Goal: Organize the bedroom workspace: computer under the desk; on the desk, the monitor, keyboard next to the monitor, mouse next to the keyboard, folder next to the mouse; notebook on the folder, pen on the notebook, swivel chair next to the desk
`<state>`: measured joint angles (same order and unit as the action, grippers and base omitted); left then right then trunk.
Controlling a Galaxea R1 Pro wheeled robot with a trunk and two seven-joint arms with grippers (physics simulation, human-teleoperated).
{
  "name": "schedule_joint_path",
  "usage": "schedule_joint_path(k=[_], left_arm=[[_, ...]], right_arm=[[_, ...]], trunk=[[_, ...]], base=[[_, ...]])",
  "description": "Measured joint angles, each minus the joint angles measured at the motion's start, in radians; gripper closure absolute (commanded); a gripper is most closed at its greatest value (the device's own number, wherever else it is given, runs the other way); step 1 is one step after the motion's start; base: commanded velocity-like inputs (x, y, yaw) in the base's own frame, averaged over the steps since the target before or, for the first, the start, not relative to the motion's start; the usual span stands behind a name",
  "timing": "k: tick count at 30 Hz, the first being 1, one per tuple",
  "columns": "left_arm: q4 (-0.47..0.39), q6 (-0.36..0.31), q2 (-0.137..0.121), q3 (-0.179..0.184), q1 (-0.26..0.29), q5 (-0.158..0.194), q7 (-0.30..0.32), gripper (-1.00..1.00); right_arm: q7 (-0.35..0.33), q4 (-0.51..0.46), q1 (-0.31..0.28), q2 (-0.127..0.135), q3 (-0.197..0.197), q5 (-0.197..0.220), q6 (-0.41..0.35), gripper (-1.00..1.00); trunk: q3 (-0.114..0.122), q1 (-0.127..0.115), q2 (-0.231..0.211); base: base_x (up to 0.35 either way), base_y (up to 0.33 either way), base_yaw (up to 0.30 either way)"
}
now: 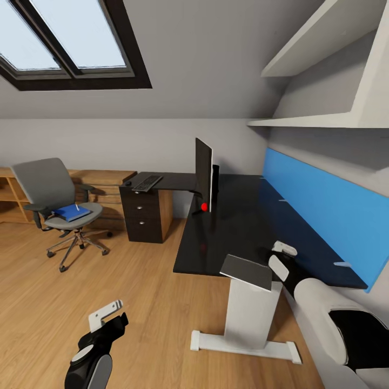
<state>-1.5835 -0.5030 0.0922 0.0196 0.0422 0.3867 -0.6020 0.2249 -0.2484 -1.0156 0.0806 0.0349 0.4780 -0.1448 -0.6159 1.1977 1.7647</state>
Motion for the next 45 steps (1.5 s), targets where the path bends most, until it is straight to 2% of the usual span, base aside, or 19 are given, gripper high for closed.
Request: schedule_joint_path(k=[12,16,20,25,29,30,32,33,35,39,40,43,45], left_arm=[[0.003,0.000,0.000,0.001,0.000,0.000,0.000,-1.00],[0.004,0.000,0.000,0.001,0.000,0.000,0.000,-1.00],[0.005,0.000,0.000,0.001,0.000,0.000,0.000,-1.00],[0.005,0.000,0.000,0.001,0.000,0.000,0.000,-1.00],[0.005,0.000,0.000,0.001,0.000,0.000,0.000,-1.00],[0.005,0.000,0.000,0.002,0.000,0.000,0.000,-1.00],[0.005,0.000,0.000,0.005,0.000,-0.001,0.001,-1.00],[0.005,0.000,0.000,0.010,0.000,0.000,0.001,-1.00],[0.005,0.000,0.000,0.016,0.000,0.000,0.003,-1.00],[0.005,0.000,0.000,0.018,0.000,0.000,0.005,-1.00],[0.005,0.000,0.000,0.020,0.000,0.000,0.006,-1.00],[0.005,0.000,0.000,0.020,0.000,0.000,0.007,-1.00],[0.005,0.000,0.000,0.020,0.000,0.000,0.007,-1.00]], right_arm=[[0.000,-0.026,0.002,0.000,0.001,-0.004,-0.011,-1.00],[0.001,-0.067,0.021,0.001,0.000,-0.006,-0.017,-1.00],[0.001,-0.181,0.074,0.004,0.000,-0.008,-0.066,-1.00],[0.020,-0.398,0.182,0.007,0.000,-0.009,-0.147,-1.00],[0.086,-0.631,0.307,0.007,-0.001,-0.006,-0.221,-1.00],[0.156,-0.827,0.420,0.003,0.000,-0.002,-0.271,-1.00],[0.196,-0.974,0.511,0.000,0.000,0.006,-0.296,-1.00],[0.229,-1.103,0.594,-0.002,0.001,0.025,-0.318,-1.00],[0.254,-1.203,0.664,-0.004,0.001,0.055,-0.334,-1.00],[0.264,-1.238,0.687,-0.006,0.001,0.085,-0.339,-1.00],[0.270,-1.255,0.696,-0.007,-0.001,0.212,-0.342,-1.00],[0.271,-1.254,0.697,-0.004,-0.008,0.265,-0.342,-1.00],[0.270,-1.252,0.697,-0.002,-0.015,0.281,-0.343,-1.00]], trunk=[[0.000,0.000,0.000],[0.000,0.000,0.000],[0.000,0.000,0.000],[0.000,0.000,0.000],[0.000,0.000,0.000],[0.000,0.000,0.000],[0.000,0.000,0.000],[0.000,0.000,0.000],[0.000,0.000,0.000],[0.000,0.000,0.000],[0.000,0.000,0.000],[0.000,0.000,0.000],[0.000,0.000,0.000]], base=[[0.000,0.000,0.000],[0.000,0.000,0.000],[0.000,0.000,0.000],[0.000,0.000,0.000],[0.000,0.000,0.000],[0.000,0.000,0.000],[0.000,0.000,0.000],[0.000,0.000,0.000],[0.000,0.000,0.000],[0.000,0.000,-0.006],[-0.005,0.000,-0.019],[-0.066,0.049,-0.011],[-0.160,0.130,-0.005]])
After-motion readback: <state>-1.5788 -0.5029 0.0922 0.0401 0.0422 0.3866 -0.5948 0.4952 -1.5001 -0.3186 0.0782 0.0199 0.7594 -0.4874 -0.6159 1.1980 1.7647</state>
